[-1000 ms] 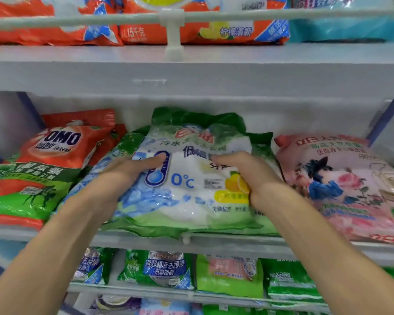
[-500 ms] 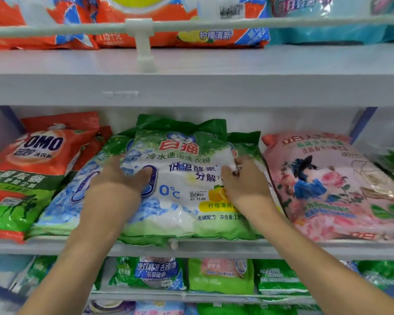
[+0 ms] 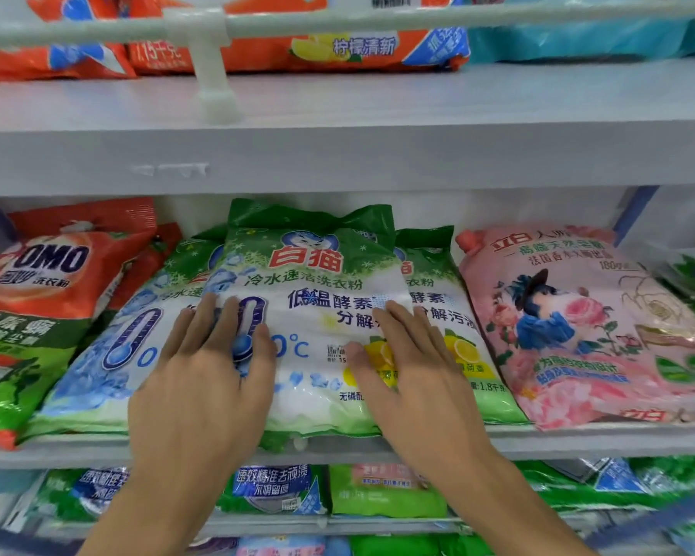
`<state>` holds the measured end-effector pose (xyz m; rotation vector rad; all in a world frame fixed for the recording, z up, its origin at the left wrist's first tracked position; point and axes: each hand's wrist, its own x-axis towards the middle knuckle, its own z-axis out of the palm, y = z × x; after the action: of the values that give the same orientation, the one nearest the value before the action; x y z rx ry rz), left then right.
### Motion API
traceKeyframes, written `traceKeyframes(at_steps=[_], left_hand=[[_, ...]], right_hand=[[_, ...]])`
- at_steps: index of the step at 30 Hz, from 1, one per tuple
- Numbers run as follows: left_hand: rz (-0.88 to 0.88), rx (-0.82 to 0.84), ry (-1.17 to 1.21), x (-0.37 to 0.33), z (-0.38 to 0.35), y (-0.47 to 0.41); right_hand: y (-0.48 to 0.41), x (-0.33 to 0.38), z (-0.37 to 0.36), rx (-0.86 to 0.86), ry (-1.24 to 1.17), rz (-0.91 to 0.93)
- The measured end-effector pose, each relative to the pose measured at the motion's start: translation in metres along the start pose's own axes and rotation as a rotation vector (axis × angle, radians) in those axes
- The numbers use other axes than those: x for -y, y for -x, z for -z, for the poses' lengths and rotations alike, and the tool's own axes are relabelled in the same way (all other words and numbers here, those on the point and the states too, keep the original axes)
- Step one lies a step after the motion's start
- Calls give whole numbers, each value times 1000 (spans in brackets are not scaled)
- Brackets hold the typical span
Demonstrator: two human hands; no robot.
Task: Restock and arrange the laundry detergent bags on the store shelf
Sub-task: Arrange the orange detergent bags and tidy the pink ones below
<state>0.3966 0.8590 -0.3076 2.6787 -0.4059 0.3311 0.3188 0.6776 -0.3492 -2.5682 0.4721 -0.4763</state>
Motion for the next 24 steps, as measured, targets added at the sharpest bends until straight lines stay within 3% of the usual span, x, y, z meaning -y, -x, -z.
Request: traceKeyframes(at_steps=[8, 14, 19, 22, 24], left_hand=[[19, 70, 1, 0, -4, 1], [-52, -20, -75, -43, -10, 8], [-283, 231, 276, -137, -21, 36], [-219, 415, 457, -191, -45, 39], [-104, 559, 477, -224, -61, 38]], right_hand=[[2, 3, 9, 60, -38, -4], [11, -33, 60, 73, -42, -16], [15, -95, 121, -61, 85, -136], [11, -147, 158, -130, 119, -315], [4, -189, 174, -42, 85, -493]])
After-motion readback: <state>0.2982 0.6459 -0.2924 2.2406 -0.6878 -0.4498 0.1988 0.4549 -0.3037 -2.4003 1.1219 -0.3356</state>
